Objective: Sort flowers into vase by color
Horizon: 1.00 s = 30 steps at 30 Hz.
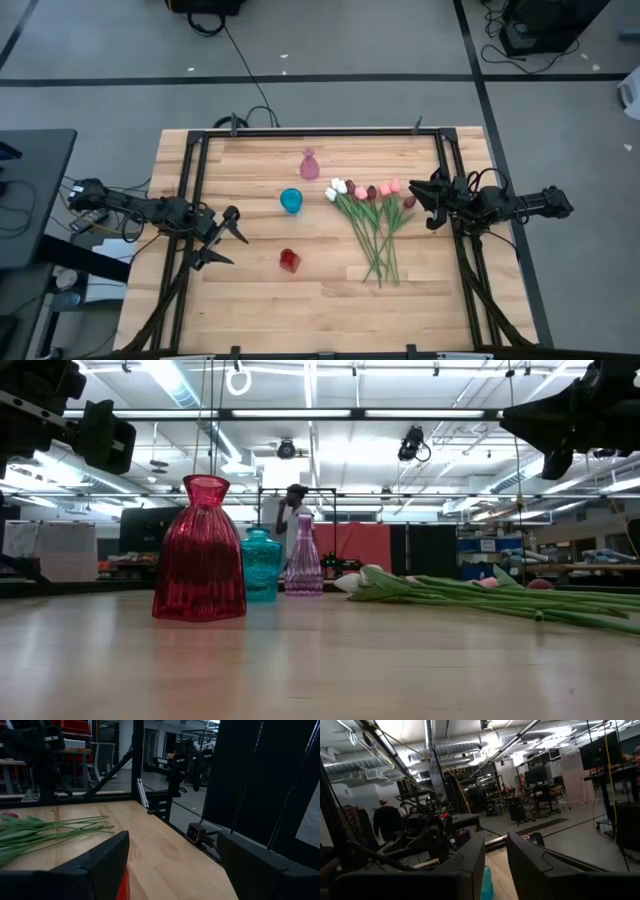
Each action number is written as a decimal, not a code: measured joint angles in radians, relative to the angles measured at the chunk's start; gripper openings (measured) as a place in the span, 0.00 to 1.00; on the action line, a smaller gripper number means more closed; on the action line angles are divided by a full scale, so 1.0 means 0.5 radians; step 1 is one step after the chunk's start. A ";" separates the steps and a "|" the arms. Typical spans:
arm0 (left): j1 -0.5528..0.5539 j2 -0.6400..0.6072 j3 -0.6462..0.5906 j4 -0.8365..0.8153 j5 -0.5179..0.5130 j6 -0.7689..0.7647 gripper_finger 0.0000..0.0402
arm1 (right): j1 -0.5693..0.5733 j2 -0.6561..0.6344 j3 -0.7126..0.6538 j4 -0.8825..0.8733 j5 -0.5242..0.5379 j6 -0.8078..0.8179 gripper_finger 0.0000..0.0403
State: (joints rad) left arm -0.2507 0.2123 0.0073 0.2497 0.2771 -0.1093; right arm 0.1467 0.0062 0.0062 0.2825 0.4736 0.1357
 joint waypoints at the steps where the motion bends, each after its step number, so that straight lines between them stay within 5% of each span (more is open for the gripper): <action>1: 0.000 0.000 0.000 -0.001 0.000 0.001 0.76 | 0.000 -0.001 0.000 0.001 0.000 0.000 0.23; 24: 0.000 0.000 0.000 0.003 0.000 0.001 0.76 | 0.000 0.000 -0.001 0.000 0.000 0.000 0.23; 30: 0.000 0.000 0.000 0.294 -0.172 -0.049 0.77 | 0.001 -0.001 -0.001 0.001 0.000 0.000 0.23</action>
State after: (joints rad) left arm -0.2506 0.2123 0.0073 0.3967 0.1909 -0.1339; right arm 0.1470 0.0059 0.0059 0.2829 0.4736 0.1356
